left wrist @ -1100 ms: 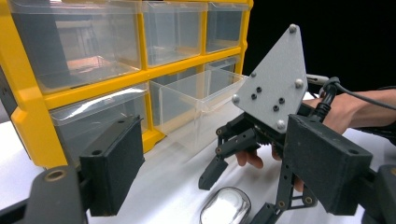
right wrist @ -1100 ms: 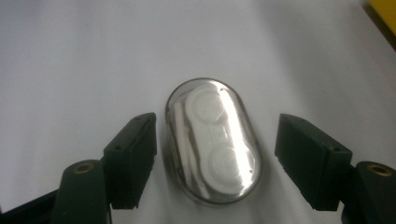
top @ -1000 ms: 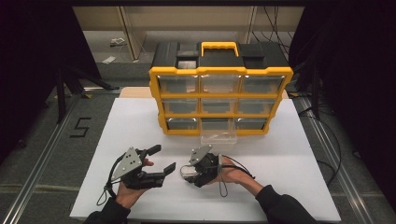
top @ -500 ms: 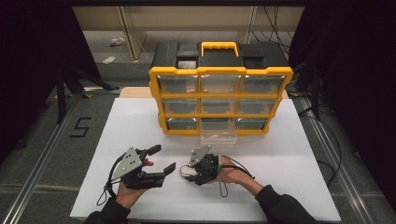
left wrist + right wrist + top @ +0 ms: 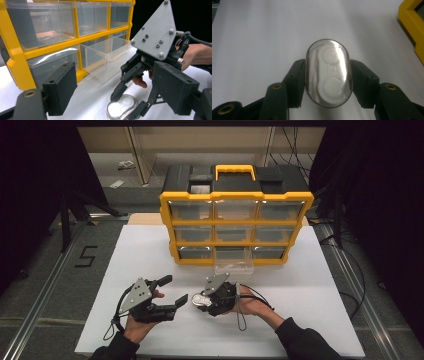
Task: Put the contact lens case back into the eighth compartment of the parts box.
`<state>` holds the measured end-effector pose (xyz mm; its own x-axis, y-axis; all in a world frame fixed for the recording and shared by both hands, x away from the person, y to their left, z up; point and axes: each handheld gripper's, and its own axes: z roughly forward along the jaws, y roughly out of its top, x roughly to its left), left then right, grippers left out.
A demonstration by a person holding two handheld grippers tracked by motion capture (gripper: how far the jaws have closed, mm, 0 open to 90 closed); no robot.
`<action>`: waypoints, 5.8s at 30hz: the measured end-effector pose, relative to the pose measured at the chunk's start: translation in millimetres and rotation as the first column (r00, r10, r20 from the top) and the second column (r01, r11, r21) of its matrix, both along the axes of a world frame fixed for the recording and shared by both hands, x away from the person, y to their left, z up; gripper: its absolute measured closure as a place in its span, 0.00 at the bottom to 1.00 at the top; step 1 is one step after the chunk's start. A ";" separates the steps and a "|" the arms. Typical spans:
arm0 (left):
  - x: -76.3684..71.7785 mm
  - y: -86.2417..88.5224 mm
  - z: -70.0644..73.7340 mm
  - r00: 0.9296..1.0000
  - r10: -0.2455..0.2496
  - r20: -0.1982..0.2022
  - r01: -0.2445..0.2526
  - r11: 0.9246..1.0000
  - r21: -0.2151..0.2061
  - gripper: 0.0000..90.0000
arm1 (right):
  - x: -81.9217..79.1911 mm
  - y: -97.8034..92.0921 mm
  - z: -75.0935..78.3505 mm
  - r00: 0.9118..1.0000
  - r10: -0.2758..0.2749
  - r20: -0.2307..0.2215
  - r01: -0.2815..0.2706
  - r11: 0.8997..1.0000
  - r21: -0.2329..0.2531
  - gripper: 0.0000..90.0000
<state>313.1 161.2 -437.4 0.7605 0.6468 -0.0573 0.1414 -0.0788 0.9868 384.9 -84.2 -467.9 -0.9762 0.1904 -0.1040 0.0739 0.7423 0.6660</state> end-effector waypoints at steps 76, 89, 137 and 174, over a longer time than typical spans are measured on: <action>0.1 0.4 1.2 1.000 -0.001 0.011 0.001 1.000 -0.004 0.22 | 25.6 -73.3 79.3 0.952 -0.263 0.156 0.225 0.949 0.222 0.55; 0.1 0.3 1.5 1.000 -0.002 0.012 0.002 1.000 -0.006 0.22 | 35.9 -87.7 79.0 0.934 -0.325 0.148 0.288 0.930 0.228 0.55; 0.7 -0.1 1.8 1.000 -0.003 0.008 0.003 1.000 -0.003 0.22 | 53.8 -115.2 67.3 0.911 -0.398 0.111 0.380 0.912 0.153 0.55; 1.2 -0.6 1.2 1.000 -0.008 0.005 0.008 1.000 -0.004 0.22 | 37.8 -104.9 84.3 0.936 -0.351 0.014 0.331 0.894 0.301 0.36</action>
